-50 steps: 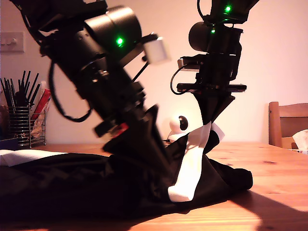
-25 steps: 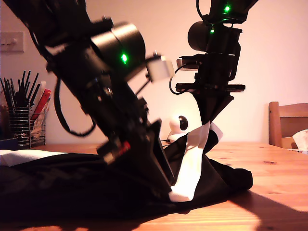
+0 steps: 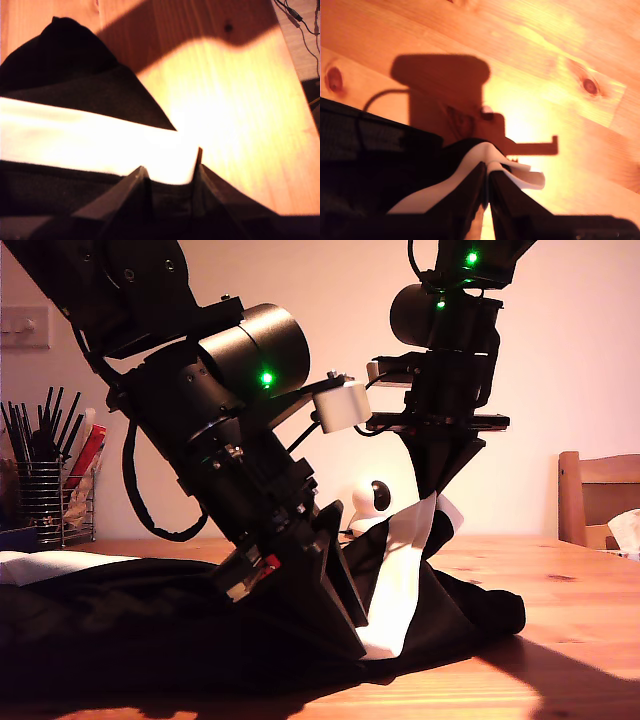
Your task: Fold the shorts in front of you. After folding it, place it to the right side.
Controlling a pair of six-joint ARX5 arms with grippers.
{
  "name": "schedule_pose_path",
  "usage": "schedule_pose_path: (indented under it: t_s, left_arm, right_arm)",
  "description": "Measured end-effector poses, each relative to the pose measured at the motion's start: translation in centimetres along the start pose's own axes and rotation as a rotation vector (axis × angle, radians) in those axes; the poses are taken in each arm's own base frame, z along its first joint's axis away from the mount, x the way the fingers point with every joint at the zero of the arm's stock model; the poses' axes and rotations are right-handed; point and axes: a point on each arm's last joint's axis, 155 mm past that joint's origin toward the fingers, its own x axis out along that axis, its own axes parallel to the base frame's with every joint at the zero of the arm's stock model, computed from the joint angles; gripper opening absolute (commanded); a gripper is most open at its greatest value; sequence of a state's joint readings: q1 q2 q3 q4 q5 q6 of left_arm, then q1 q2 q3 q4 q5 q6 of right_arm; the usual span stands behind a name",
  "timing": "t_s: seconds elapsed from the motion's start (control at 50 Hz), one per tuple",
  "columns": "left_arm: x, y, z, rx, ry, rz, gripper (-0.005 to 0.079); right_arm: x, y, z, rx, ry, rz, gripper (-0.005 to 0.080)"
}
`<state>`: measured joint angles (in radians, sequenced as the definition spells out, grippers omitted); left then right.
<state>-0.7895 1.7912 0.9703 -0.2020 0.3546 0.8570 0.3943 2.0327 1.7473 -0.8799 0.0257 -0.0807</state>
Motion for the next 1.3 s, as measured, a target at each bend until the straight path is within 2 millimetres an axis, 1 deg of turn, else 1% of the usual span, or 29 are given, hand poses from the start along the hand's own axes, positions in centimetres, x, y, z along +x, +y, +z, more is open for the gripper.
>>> schedule_pose_path:
  t_s: [0.04,0.08,0.2,0.26,0.52,0.62,0.72,0.86,0.96,1.08,1.18,1.3]
  left_arm:
    - [0.1,0.0,0.0,0.000,0.000,-0.001,0.0296]
    - [0.3,-0.1,-0.1,0.000,0.003,-0.005,0.0254]
    - [0.9,-0.7,-0.8,-0.008,0.021,-0.028,0.0048]
    - [1.0,-0.8,-0.7,-0.005,0.019,-0.029,-0.0029]
    - [0.9,-0.8,-0.6,-0.040,0.025,-0.024,-0.0020]
    - [0.3,-0.7,-0.3,-0.058,0.023,-0.016,-0.0020]
    - [-1.2,0.1,1.1,-0.069,-0.011,0.020,-0.0020]
    - [-4.5,1.3,3.8,-0.070,-0.083,0.093,-0.0020]
    - [-6.0,1.4,4.6,-0.077,-0.103,0.110,-0.0020]
    - [-6.2,0.9,4.3,-0.101,-0.090,0.095,-0.0001]
    - [-6.0,0.3,3.9,-0.122,-0.076,0.070,0.0057]
    - [-5.6,-0.5,4.0,-0.131,-0.091,0.021,0.0054]
  right_arm:
    - [0.0,0.0,0.0,0.000,-0.001,0.000,-0.0011]
    - [0.0,0.0,0.0,0.000,0.000,0.000,-0.0011]
    - [0.0,0.0,0.0,0.000,-0.001,0.000,-0.0011]
    - [0.0,0.0,0.0,0.000,0.000,0.000,-0.0011]
    - [0.0,0.0,-0.5,-0.023,0.019,-0.001,-0.0011]
    - [0.0,-0.1,-0.8,-0.023,0.031,-0.008,-0.0011]
    - [0.0,-0.2,-1.0,-0.023,0.041,-0.009,-0.0011]
    - [-0.1,-0.7,-1.6,-0.024,0.066,-0.031,-0.0011]
    - [-0.1,-1.0,-2.1,-0.022,0.084,-0.040,-0.0011]
    - [-0.1,-1.3,-2.2,-0.018,0.088,-0.043,-0.0011]
    - [-0.1,-1.3,-2.2,-0.017,0.089,-0.043,-0.0011]
    - [-0.1,-1.3,-2.2,-0.018,0.088,-0.045,-0.0011]
